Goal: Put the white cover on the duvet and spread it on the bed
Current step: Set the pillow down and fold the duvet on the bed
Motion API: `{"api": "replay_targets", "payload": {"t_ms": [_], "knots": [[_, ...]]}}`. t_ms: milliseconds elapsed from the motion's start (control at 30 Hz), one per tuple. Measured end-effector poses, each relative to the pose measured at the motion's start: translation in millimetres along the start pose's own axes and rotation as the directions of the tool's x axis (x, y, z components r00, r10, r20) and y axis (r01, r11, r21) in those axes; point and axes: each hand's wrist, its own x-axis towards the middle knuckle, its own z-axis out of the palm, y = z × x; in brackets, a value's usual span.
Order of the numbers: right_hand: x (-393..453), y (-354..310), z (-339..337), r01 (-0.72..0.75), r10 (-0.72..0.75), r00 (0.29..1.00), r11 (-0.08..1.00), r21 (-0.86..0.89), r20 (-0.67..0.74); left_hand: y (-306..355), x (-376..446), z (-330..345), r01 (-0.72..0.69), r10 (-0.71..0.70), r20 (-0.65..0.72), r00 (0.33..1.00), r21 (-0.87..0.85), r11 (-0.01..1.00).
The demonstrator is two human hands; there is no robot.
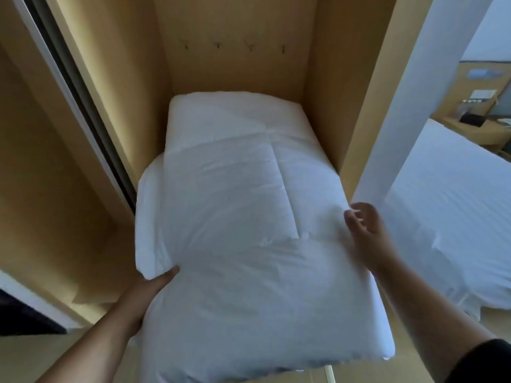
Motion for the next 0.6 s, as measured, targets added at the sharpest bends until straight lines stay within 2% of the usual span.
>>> {"api": "replay_targets", "payload": {"t_ms": [33,100,167,267,367,467,500,567,600], "knots": [[3,-23,11,0.123,-0.115,0.990,0.986,-0.111,0.076,-4,3,-1,-0.003,0.003,0.000,1.000,-0.011,1.000],[7,-65,42,0.354,-0.244,0.923,0.843,-0.404,0.298,-11,10,-5,-0.004,0.004,-0.008,1.000,-0.017,1.000],[8,-76,81,0.443,-0.211,0.873,0.718,-0.536,0.439,-11,18,-9,0.000,-0.001,-0.037,0.999,-0.018,1.000],[13,-57,132,0.428,-0.073,0.855,0.658,-0.620,0.513,-10,40,-22,0.047,-0.060,-0.105,0.993,-0.115,0.992],[9,-33,169,0.403,0.035,0.842,0.621,-0.672,0.538,-8,76,-20,0.009,-0.030,-0.162,0.986,-0.133,0.991],[5,-22,193,0.353,0.098,0.852,0.617,-0.703,0.514,-11,114,-5,-0.008,0.011,-0.169,0.986,0.021,1.000],[5,-20,196,0.346,0.071,0.870,0.618,-0.706,0.488,-11,121,-1,-0.013,0.030,-0.190,0.981,0.091,0.996],[9,-19,190,0.361,-0.141,0.922,0.651,-0.668,0.362,-13,126,3,-0.046,0.090,-0.260,0.961,0.170,0.984],[15,-17,186,0.380,-0.256,0.925,0.669,-0.639,0.282,-13,132,0,-0.058,0.112,-0.288,0.951,0.188,0.980]]}}
